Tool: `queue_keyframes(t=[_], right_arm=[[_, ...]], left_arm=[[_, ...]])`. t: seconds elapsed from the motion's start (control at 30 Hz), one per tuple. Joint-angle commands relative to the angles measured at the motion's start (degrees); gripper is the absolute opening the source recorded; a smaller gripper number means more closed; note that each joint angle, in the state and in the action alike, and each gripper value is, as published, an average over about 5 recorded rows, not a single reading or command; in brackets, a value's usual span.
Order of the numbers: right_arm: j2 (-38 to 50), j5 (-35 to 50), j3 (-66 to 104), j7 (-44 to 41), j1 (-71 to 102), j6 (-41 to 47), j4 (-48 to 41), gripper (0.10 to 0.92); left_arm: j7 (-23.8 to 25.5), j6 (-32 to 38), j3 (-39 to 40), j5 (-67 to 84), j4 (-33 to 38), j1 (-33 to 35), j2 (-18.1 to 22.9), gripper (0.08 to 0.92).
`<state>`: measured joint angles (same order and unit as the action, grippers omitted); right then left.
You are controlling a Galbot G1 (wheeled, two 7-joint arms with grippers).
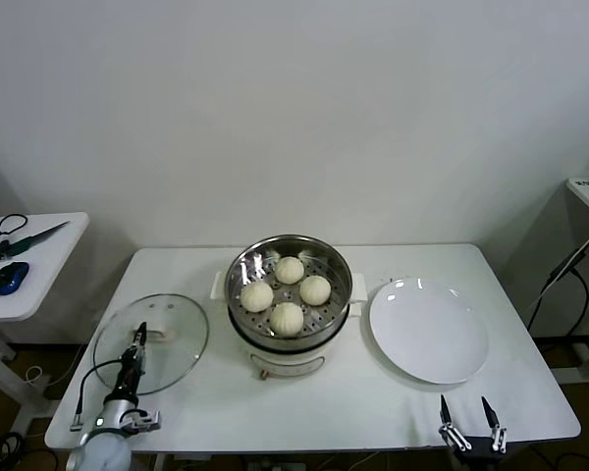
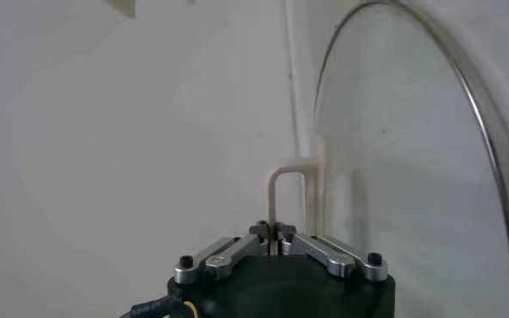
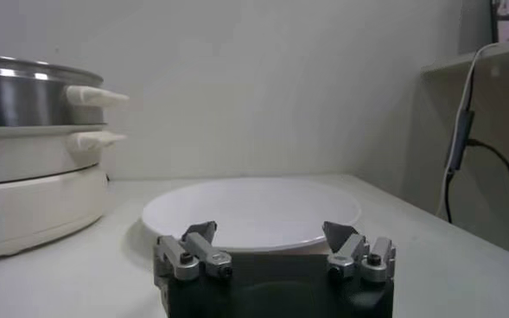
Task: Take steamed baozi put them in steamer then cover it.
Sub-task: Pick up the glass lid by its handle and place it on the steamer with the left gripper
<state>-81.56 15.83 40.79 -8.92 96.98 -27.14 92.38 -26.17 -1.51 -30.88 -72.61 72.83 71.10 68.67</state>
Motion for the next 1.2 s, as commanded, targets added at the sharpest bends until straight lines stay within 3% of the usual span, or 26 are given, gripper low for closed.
queue_keyframes(t=[0.03, 0.4, 0.8, 0.93, 1.2], right_arm=[[-0.2, -0.7, 0.0, 0.1, -0.1, -0.1, 0.1, 0.823], [-0.2, -1.1, 0.0, 0.8, 0.0, -0.5, 0.1, 0.823], [0.1, -2.1, -0.8, 2.5, -0.1, -0.9, -0.2, 0.823], [-0.1, -3.4, -0.9, 3.2, -0.4, -0.6, 0.3, 0.823], [0.1, -3.7, -1.4, 3.2, -0.2, 0.2, 2.0, 0.823]], left_arm=[[2.4, -0.9, -0.4, 5.5, 10.7, 1.6, -0.9, 0.134], [16.0, -10.3, 0.2, 19.6, 34.2, 6.3, -8.4, 0.134], [31.7, -26.3, 6.2, 19.3, 49.7, 1.3, -17.0, 0.134], [35.6, -32.4, 14.0, 14.6, 51.6, -3.0, -15.5, 0.134], [42.9, -38.1, 27.2, 2.5, 50.3, -10.8, -6.0, 0.134]])
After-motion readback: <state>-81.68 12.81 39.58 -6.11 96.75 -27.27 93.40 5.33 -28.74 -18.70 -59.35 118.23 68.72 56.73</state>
